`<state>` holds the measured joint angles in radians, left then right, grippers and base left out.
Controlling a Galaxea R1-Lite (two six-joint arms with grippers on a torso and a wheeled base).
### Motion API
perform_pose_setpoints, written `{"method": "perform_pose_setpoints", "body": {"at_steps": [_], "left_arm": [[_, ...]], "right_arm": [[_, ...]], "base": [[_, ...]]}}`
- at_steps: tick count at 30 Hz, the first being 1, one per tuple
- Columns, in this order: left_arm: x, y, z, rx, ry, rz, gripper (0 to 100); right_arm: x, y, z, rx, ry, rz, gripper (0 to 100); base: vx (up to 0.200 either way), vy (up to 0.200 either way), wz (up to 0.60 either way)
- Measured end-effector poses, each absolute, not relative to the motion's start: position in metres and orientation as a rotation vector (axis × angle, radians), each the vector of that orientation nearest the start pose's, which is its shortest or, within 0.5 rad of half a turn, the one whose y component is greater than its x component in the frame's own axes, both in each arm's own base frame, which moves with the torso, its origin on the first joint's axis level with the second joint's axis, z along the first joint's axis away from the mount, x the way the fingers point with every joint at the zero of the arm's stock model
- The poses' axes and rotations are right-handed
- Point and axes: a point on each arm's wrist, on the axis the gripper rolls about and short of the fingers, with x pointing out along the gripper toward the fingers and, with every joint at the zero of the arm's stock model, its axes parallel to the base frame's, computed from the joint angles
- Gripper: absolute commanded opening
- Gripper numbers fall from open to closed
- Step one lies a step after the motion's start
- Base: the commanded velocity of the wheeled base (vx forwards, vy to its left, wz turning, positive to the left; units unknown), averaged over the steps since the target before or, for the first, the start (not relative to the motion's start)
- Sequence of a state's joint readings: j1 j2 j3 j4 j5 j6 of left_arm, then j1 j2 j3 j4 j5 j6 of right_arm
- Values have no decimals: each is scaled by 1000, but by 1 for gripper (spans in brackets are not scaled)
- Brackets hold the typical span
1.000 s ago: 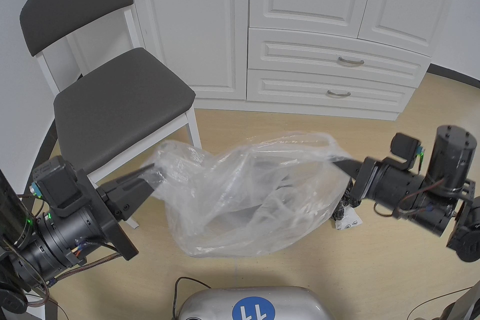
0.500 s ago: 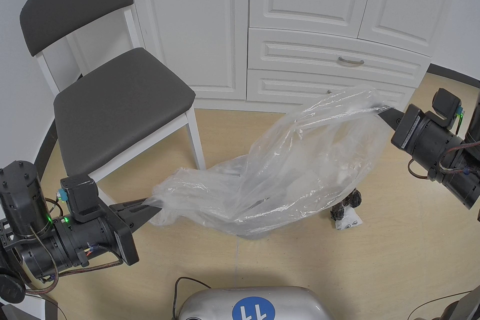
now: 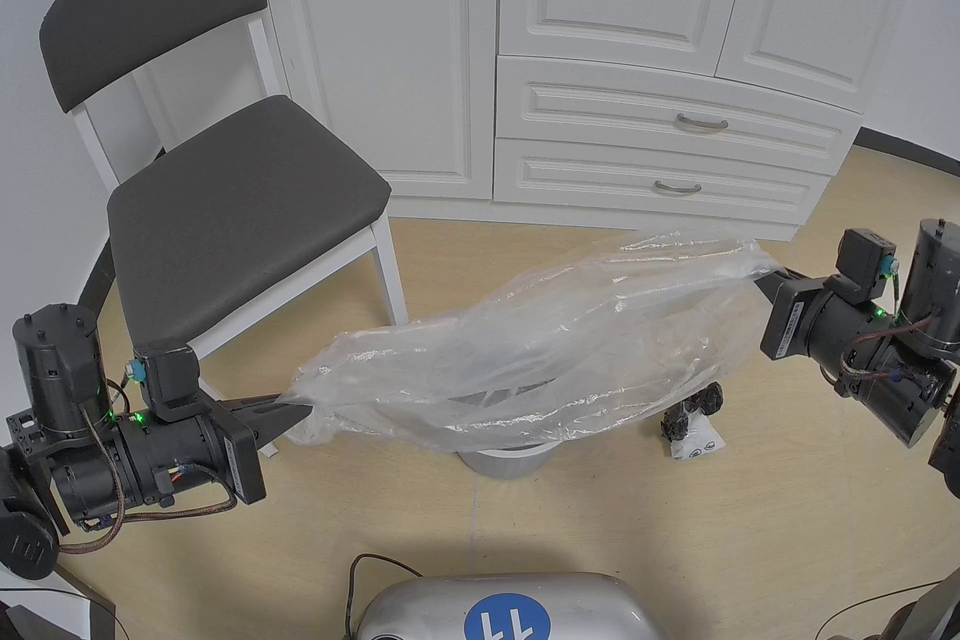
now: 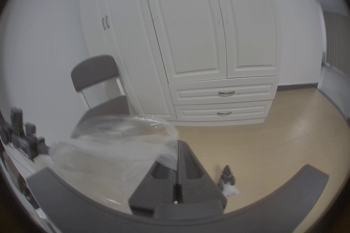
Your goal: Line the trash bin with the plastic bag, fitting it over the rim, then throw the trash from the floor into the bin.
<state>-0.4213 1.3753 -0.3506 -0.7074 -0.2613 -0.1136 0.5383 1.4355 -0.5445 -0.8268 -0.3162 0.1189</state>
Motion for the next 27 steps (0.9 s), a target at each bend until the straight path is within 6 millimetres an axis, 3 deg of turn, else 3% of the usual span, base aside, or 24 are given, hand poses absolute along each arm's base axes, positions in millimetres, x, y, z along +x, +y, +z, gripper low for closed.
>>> {"method": "perform_pose_setpoints", "body": {"at_steps": [6, 15, 27], "left_arm": [[183, -76, 147, -95, 391, -655, 0], [192, -76, 132, -79, 450, -660, 0], [201, -91, 116, -109, 486, -790, 0]], "right_arm": [[213, 101, 185, 15, 118, 112, 0], [227, 104, 183, 44, 98, 74, 0], [244, 150, 181, 301, -100, 202, 0]], "base": [[0, 0, 0], [0, 0, 0], [0, 0, 0]]}}
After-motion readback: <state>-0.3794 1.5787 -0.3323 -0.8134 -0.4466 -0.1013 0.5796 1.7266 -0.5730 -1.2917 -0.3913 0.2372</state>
